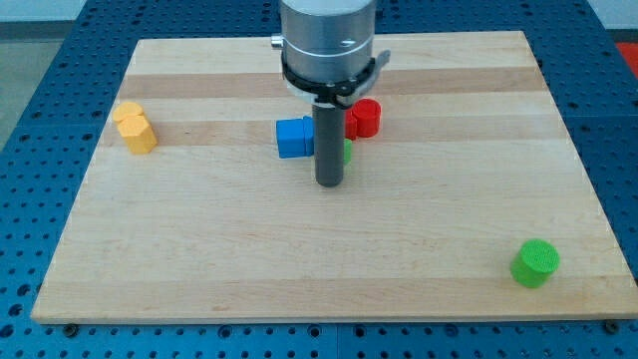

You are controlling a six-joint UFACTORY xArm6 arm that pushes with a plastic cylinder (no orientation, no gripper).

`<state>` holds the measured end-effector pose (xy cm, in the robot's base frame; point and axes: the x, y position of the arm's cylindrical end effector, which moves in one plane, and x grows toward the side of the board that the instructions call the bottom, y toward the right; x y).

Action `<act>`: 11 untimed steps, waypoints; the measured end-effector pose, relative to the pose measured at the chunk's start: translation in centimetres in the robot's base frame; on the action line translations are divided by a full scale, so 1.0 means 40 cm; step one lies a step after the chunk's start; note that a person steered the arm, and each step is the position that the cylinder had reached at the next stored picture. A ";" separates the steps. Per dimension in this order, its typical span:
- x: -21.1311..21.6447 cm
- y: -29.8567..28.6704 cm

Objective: Push the green circle towards the green star

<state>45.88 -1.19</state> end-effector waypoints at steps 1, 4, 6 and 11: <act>-0.007 -0.025; 0.079 0.183; 0.139 0.603; 0.309 0.333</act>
